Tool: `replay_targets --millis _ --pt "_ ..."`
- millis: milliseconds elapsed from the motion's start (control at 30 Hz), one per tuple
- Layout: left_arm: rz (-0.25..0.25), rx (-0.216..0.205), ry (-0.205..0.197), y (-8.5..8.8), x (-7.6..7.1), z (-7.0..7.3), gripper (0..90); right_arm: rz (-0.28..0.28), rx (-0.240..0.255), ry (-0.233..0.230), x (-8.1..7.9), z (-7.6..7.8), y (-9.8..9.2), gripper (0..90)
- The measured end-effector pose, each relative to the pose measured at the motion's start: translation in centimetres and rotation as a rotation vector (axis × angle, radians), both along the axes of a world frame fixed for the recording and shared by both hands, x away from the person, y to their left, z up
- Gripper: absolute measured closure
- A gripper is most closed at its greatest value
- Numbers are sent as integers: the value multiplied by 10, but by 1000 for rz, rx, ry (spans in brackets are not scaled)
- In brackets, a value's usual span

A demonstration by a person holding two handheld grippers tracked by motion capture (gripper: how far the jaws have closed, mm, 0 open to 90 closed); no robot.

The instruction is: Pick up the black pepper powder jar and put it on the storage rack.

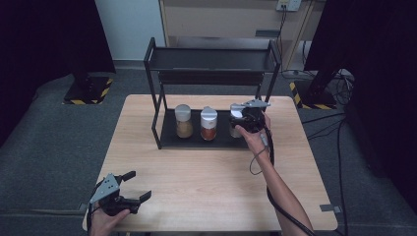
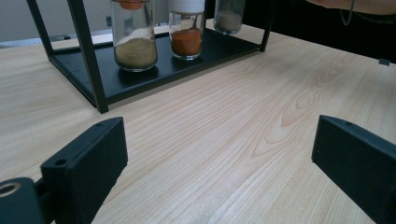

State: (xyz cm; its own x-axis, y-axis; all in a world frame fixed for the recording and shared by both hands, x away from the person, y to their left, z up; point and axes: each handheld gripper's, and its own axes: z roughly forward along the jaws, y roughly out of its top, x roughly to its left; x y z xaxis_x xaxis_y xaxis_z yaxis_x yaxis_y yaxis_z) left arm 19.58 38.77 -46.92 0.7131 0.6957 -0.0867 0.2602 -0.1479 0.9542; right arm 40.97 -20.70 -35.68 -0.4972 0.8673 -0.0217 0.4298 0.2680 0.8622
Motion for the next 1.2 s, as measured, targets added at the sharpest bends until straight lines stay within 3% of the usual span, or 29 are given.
replay_targets --millis 567,1200 --pt "0 3 1 1 0 0 28 -24 6 22 10 -20 6 310" --pt "0 5 1 0 0 0 28 -26 8 27 13 -27 6 309"
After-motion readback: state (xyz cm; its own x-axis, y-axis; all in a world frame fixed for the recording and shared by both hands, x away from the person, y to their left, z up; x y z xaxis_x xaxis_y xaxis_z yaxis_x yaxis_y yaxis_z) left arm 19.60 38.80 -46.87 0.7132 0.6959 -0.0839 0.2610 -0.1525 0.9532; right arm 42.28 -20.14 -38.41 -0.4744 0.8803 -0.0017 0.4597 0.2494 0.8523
